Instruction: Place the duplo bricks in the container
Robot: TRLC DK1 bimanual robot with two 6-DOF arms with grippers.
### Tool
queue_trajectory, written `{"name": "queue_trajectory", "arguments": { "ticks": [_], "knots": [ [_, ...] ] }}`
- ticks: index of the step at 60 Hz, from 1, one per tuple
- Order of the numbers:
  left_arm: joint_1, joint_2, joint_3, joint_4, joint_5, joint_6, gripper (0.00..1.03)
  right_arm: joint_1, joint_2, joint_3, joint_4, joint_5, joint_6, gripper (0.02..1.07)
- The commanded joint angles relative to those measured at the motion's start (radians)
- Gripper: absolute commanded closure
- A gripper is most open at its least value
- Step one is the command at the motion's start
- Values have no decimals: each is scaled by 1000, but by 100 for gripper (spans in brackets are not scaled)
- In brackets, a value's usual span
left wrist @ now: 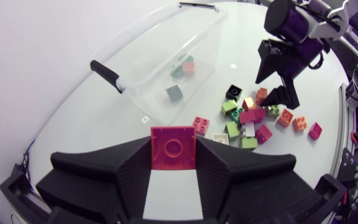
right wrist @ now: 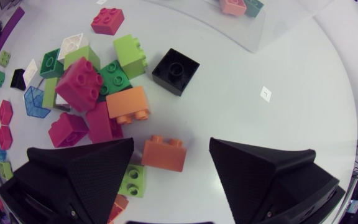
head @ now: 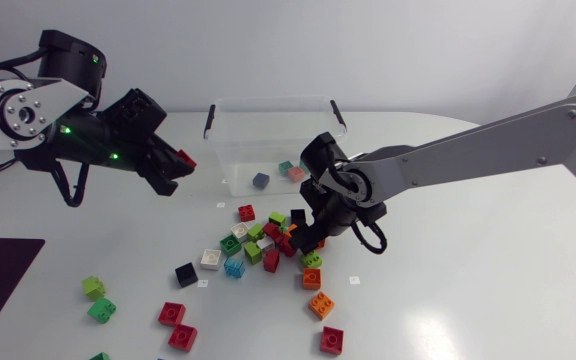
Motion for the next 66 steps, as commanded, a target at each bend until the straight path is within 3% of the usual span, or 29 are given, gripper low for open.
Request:
{"name": "queue_trajectory", "arguments": {
  "ticks": [1,21,54,66],
  "knots": [
    [5,-15,37,36,12,-58,85,8,41,26,-16,14,31,31],
    [-38,18,76,151,16,-161,85,-4,56,27,-19,28,31,73],
    [-127,243,280,227,2,-265,85,-76,-194,9,-60,28,-10,75],
    [-124,375,392,244,-22,-305,84,-91,-241,50,-67,19,-15,75]
  ]
}}
